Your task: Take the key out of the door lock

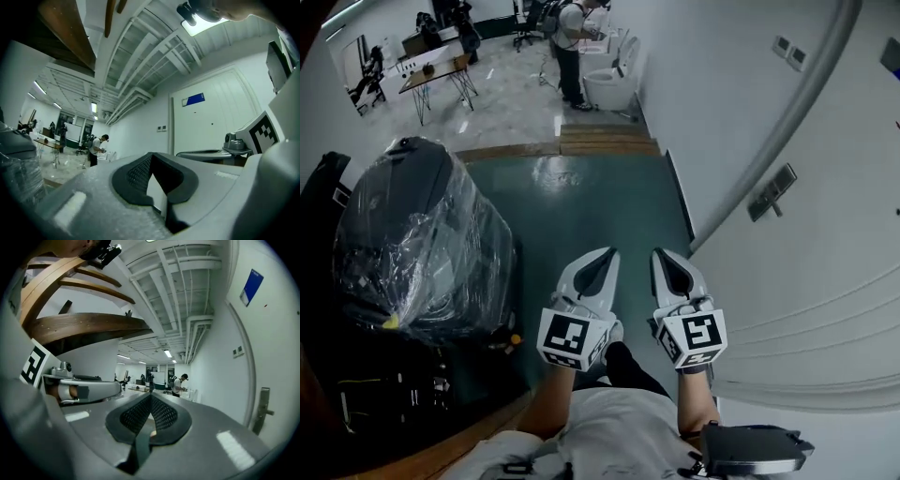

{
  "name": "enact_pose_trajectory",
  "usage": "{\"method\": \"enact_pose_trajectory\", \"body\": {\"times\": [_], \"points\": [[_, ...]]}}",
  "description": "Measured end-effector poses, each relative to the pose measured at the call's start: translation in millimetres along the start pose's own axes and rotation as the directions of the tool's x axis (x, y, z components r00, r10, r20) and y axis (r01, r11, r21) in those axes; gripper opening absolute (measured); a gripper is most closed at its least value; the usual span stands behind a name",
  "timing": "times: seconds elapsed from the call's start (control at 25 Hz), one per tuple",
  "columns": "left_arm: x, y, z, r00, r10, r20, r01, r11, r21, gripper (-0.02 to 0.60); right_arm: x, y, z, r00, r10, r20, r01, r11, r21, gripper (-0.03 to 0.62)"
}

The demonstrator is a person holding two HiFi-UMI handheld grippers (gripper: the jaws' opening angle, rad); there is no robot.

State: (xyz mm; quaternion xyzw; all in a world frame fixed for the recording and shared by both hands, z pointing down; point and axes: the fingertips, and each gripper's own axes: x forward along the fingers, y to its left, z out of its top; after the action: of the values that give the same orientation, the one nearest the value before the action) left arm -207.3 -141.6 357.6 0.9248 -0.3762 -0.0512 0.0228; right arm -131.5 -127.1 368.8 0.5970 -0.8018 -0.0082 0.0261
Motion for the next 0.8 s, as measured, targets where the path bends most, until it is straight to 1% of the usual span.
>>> {"method": "enact_pose_trajectory", "body": {"times": [0.12,0.2,0.28,0.36,0.48,0.6,0.72,0.8], "points": [[5.4,48.1,-4.3,0.996,0.089,-0.002,-0.089,0.996,0.01,0.0,53.6,18.2,-7.5,0.994,0.105,-0.001,-0.105,0.994,0.001,0.005],[14.7,77.8,-4.0,0.989,0.15,-0.004,-0.149,0.987,0.061,0.0,92.0,20.7,-8.2,0.987,0.159,0.016,-0.159,0.987,0.016,0.005],[30.4,104.3,1.9,0.979,0.203,0.001,-0.201,0.971,0.133,0.0,135.5,16.4,-4.4,0.979,0.199,0.045,-0.201,0.979,0.041,0.005],[51.7,129.7,13.0,0.971,0.237,0.017,-0.237,0.957,0.17,0.0,180.3,9.0,5.6,0.97,0.23,0.078,-0.236,0.969,0.073,0.005],[90.6,164.1,30.1,0.963,0.267,0.041,-0.27,0.946,0.179,0.0,232.3,-7.9,27.4,0.954,0.271,0.125,-0.283,0.956,0.081,0.005],[129.8,191.3,40.1,0.958,0.284,0.043,-0.287,0.938,0.194,0.0,270.4,-31.1,39.6,0.946,0.281,0.162,-0.296,0.952,0.077,0.005],[163.6,207.0,36.4,0.957,0.289,0.028,-0.288,0.936,0.204,0.0,299.6,-59.2,36.1,0.949,0.266,0.168,-0.287,0.952,0.112,0.005],[185.9,211.5,27.4,0.963,0.27,0.009,-0.266,0.944,0.196,0.0,311.7,-77.5,28.9,0.957,0.246,0.155,-0.265,0.956,0.122,0.005]]}}
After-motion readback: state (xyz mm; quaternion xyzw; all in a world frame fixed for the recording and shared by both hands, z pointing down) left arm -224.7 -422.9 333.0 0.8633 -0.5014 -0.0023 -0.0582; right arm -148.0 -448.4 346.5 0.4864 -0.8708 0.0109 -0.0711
